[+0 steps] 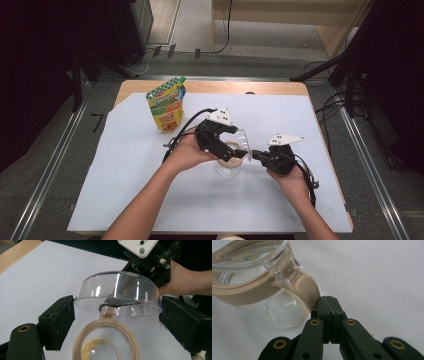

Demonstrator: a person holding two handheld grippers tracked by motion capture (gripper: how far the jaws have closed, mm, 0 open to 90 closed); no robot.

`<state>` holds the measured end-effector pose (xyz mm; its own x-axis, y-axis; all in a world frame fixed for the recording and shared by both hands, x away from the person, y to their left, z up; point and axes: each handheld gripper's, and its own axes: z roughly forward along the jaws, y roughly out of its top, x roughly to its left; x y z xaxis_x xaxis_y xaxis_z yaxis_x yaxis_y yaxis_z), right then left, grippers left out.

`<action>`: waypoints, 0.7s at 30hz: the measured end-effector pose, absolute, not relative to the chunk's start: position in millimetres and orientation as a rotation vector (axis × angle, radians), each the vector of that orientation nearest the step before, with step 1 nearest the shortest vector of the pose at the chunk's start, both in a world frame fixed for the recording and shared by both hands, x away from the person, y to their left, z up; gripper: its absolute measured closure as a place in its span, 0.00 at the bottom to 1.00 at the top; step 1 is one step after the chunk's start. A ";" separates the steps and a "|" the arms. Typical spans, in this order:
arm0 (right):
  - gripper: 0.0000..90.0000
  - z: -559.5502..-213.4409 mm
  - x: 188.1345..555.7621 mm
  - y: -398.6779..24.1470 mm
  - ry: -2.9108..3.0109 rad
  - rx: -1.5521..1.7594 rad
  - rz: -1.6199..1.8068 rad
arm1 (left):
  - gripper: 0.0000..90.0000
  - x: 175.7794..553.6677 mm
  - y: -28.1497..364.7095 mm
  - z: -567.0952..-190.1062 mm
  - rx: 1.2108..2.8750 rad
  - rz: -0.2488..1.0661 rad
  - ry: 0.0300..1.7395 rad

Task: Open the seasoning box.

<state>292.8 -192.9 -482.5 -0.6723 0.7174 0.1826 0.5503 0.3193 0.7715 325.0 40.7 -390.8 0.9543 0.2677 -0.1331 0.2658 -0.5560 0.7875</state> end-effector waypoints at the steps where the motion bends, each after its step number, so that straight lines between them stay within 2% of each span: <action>1: 1.00 -482.3 292.5 -192.8 2.388 1.169 1.278 | 0.16 325.9 38.5 -390.2 2.186 0.005 0.372; 12: 1.00 -481.1 292.2 -194.1 2.385 1.161 1.291 | 0.15 331.9 17.0 -393.0 2.217 -0.027 0.354; 21: 1.00 -477.9 289.3 -197.5 2.379 1.156 1.310 | 0.16 332.3 26.9 -390.0 2.196 -0.050 0.374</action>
<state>289.3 -197.5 -477.9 -0.6780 0.7095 0.1922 0.5417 0.3055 0.7831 332.3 26.9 -390.0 0.9538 0.2486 -0.1685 0.2842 -0.5659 0.7739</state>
